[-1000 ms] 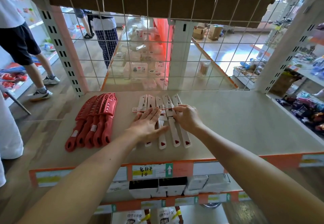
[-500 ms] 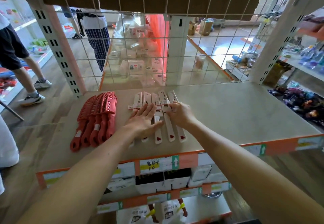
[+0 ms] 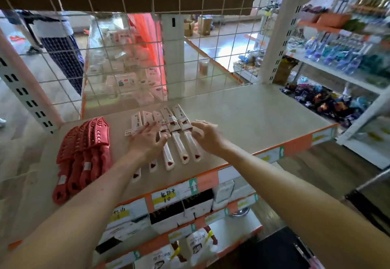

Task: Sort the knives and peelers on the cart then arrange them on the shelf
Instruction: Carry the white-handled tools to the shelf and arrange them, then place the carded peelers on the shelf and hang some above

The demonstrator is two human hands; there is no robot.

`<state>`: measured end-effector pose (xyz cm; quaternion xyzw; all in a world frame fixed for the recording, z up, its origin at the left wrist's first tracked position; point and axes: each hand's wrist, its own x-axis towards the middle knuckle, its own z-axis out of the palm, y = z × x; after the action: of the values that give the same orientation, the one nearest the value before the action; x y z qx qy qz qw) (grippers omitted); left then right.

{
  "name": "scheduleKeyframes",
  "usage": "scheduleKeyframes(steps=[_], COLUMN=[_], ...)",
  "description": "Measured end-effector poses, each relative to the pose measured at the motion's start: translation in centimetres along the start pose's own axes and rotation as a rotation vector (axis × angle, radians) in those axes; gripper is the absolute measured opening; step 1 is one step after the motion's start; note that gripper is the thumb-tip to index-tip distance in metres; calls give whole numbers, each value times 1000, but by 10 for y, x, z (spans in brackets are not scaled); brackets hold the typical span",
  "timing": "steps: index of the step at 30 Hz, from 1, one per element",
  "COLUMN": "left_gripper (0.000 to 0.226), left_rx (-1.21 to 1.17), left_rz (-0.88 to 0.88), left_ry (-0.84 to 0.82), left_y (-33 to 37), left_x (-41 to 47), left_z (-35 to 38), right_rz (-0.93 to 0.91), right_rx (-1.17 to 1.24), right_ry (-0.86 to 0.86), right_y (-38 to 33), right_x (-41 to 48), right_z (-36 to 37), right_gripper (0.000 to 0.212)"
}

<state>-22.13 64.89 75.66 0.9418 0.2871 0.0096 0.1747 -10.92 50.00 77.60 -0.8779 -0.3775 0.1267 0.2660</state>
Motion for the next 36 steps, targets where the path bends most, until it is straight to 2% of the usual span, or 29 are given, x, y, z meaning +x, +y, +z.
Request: scheduleKeyframes(steps=[4,7,12,18,21,25,28,30,33,36], left_gripper=[55,52,52,54,53,50,52,51,49,65], left_rx=[20,7,40,34,0,2,95,64,-17,21], left_rz=[42,78,35,-12,-66,-108,-120,-156,-114,-58], left_ry=[47,3,-13,73,143,218,40,-69,-169,-334], left_y=[15,43,108,192,235,293,321,338,366,379], left_x=[-6,-15,-31,-71,-100,-141,-153,-160,-169,-166], left_z=[6,7,10,56,95,147,191,222,263,318], right_rz=[8,4,5,-152,-191,-31,43,84,191,298], right_rx=[-18,-13,-41,-87,-158,-210,-249,-229,-218,-205], right_ry=[20,32,47,105,31,-148,-269,-272,-302,-364], right_y=[11,24,69,149,201,272,316,343,387,438], right_x=[-19,-39,-75,-129,-162,-208,-231,-242,-264,-290], right_z=[-6,-14,-45,-90,-107,-119,-130,-133,-125,-107], right_gripper=[39,38,39,39,41,46,45,42,44,43])
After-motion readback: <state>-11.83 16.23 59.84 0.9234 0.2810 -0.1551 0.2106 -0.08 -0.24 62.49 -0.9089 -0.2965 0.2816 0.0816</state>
